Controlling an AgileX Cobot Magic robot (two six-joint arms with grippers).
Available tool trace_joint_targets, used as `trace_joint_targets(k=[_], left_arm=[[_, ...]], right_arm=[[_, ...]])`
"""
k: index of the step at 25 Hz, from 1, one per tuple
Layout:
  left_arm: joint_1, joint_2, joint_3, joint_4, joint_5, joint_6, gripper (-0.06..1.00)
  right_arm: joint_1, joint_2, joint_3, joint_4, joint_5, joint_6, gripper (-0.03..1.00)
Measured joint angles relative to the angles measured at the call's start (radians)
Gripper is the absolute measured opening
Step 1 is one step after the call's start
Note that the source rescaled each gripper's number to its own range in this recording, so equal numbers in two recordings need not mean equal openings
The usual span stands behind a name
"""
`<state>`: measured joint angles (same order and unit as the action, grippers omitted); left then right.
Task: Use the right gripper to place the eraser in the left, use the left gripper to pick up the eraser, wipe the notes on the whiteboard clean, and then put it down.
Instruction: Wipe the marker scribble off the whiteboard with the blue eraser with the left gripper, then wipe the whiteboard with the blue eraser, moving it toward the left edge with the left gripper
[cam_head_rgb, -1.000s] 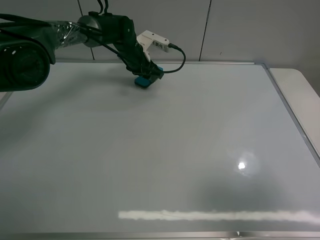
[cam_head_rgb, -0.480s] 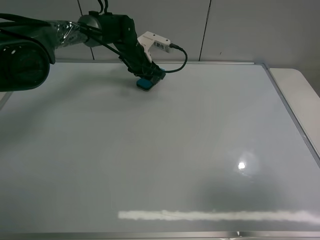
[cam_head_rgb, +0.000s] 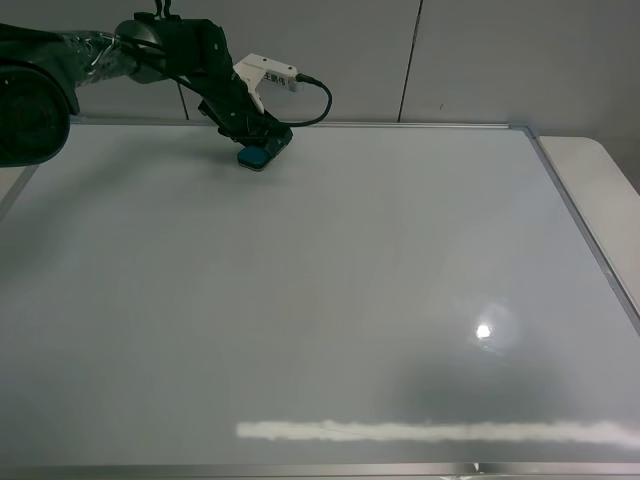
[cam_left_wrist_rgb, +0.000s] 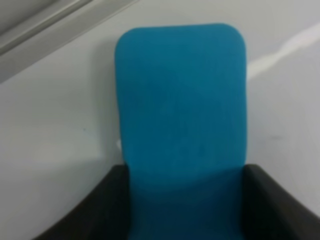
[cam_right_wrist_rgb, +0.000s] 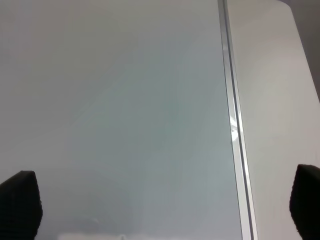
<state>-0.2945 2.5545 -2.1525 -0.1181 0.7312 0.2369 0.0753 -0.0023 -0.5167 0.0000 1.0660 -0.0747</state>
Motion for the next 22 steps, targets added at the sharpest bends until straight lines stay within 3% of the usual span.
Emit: trace_joint_targets(k=[5, 22], left_arm=[[-0.019, -0.005, -0.001, 0.027, 0.015, -0.02, 0.02], [-0.065, -0.112, 0.024, 0.124, 0.371, -0.166, 0.02]], right_arm=[[0.0, 0.0, 0.0, 0.0, 0.0, 0.0, 1.0], [0.0, 0.0, 0.0, 0.0, 0.0, 0.0, 1.0]])
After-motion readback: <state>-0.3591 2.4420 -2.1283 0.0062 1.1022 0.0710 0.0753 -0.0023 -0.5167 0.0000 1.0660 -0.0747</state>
